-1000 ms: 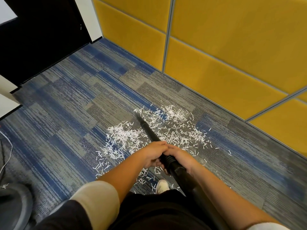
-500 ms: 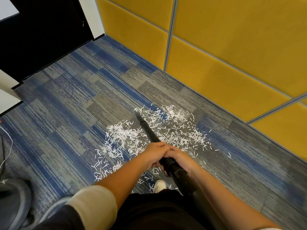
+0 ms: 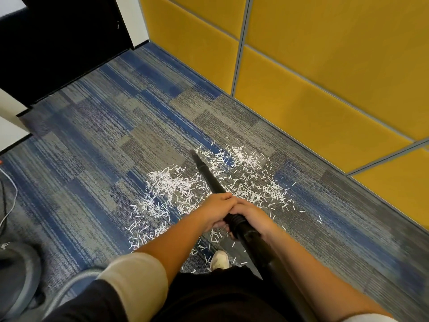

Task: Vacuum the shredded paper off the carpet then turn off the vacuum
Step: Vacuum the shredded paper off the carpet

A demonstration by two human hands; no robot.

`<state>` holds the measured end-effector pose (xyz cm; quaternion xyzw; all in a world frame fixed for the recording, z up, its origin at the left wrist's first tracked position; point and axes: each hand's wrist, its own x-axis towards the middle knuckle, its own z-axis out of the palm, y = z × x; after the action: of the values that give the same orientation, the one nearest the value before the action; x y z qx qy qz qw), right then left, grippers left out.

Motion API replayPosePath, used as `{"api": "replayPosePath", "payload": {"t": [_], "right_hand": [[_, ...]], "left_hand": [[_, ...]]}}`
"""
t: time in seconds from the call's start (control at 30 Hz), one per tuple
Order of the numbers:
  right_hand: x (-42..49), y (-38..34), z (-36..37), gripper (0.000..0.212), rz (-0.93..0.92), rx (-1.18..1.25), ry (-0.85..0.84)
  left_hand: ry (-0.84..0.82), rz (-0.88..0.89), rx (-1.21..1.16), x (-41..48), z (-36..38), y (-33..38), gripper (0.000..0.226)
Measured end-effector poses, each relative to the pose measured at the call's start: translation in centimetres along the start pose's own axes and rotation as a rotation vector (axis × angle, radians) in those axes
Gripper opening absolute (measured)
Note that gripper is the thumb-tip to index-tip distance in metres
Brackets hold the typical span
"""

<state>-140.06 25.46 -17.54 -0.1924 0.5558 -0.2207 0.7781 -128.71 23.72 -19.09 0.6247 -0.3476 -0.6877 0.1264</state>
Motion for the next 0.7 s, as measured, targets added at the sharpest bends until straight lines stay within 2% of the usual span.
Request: {"api": "replayPosePath", "payload": {"t": [0.2,0.33,0.53,0.7], "right_hand": [[-0.6,0.3,-1.2,0.033,-0.011,0.062,0.024],[-1.0,0.5,-1.4,0.034,-0.036,0.052,0.061],[-1.0,0.9,-1.4,0.048,-0.05,0.026,0.101],[-0.7,0.2,-0.6,0.036,-0.051,0.0,0.06]], "left_hand": [[-0.006,-0.007,0.035,0.5,1.4,0.4,0.035],[-0.02,-0.001,0.031,0.2,1.9,0.6,0.032],[-0.015,-0.003,0.043,-0.1,1.9,0.7,0.042],[0.011,-0.002,0.04,0.0,1.3,0.6,0.041]]}}
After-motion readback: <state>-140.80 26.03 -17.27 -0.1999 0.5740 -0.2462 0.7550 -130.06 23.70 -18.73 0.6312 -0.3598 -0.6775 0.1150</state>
